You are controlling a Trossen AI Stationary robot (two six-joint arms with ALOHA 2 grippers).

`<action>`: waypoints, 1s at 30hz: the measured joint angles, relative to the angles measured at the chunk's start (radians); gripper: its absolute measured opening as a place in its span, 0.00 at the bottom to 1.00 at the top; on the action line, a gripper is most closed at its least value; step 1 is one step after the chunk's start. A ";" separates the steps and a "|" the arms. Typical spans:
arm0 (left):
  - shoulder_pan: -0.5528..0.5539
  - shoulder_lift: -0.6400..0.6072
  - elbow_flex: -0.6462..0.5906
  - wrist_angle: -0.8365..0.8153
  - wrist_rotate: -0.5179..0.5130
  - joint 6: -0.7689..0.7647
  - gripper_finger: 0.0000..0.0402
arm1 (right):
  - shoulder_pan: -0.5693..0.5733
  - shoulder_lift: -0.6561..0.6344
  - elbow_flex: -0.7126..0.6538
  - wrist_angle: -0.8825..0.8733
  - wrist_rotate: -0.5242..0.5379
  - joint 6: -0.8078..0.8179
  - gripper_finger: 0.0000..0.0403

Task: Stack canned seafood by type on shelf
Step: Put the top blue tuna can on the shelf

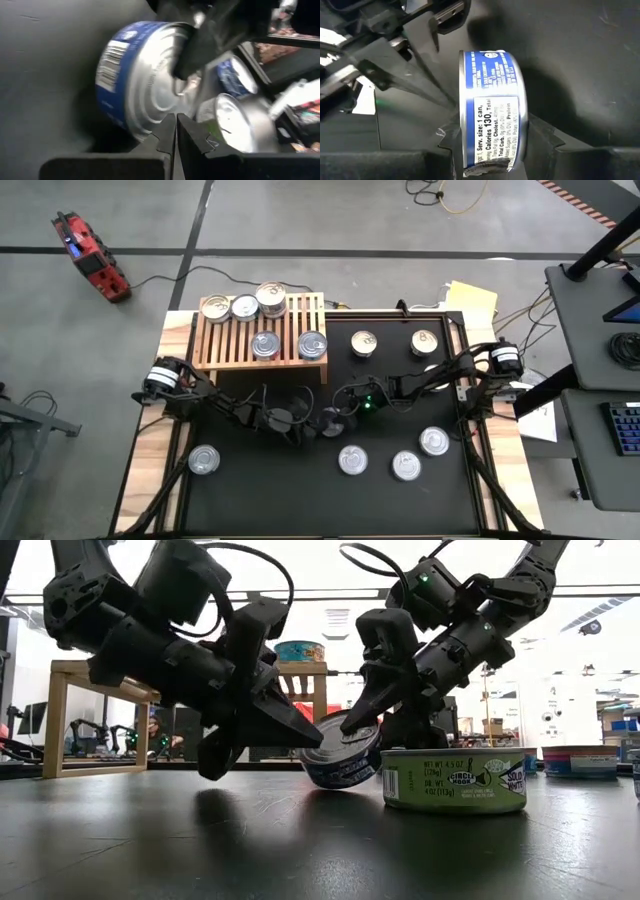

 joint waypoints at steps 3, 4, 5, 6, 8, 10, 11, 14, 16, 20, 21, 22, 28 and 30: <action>0.002 -0.028 0.000 0.003 0.071 -0.002 0.00 | -0.002 -0.031 0.000 -0.052 -0.002 -0.001 0.33; 0.002 -0.038 0.000 0.003 0.095 -0.001 0.00 | -0.004 -0.048 0.000 -0.083 -0.002 -0.002 0.33; 0.003 -0.049 0.000 0.002 0.115 0.003 0.00 | -0.007 -0.066 0.000 -0.121 -0.004 -0.006 0.33; 0.003 -0.059 0.000 0.003 0.132 0.009 0.00 | -0.010 -0.087 0.000 -0.166 -0.005 -0.014 0.33; 0.002 -0.080 0.000 0.000 0.166 0.019 0.00 | -0.020 -0.133 0.000 -0.247 -0.027 -0.029 0.33; 0.002 -0.100 0.000 -0.004 0.188 0.030 0.00 | -0.031 -0.186 0.000 -0.316 -0.076 -0.039 0.33; 0.003 -0.111 0.000 -0.011 0.201 0.034 0.00 | -0.036 -0.217 0.000 -0.342 -0.096 -0.037 0.33; 0.003 -0.144 0.000 -0.056 0.203 0.035 0.00 | -0.048 -0.310 0.000 -0.379 -0.120 -0.027 0.33; 0.005 -0.165 0.000 -0.102 0.203 0.035 0.00 | -0.064 -0.368 0.005 -0.377 -0.125 -0.007 0.33; 0.007 -0.206 0.000 -0.193 0.199 0.035 0.00 | -0.119 -0.448 0.042 -0.389 -0.120 0.026 0.33; 0.007 -0.216 0.000 -0.213 0.198 0.035 0.00 | -0.134 -0.457 0.058 -0.404 -0.120 0.022 0.33; 0.007 -0.224 0.000 -0.231 0.198 0.035 0.00 | -0.148 -0.460 0.077 -0.412 -0.120 0.015 0.33; 0.006 -0.279 0.000 -0.344 0.197 0.044 0.00 | -0.245 -0.428 0.280 -0.494 -0.152 -0.081 0.33; 0.006 -0.288 0.000 -0.375 0.196 0.052 0.00 | -0.271 -0.398 0.366 -0.554 -0.162 -0.131 0.33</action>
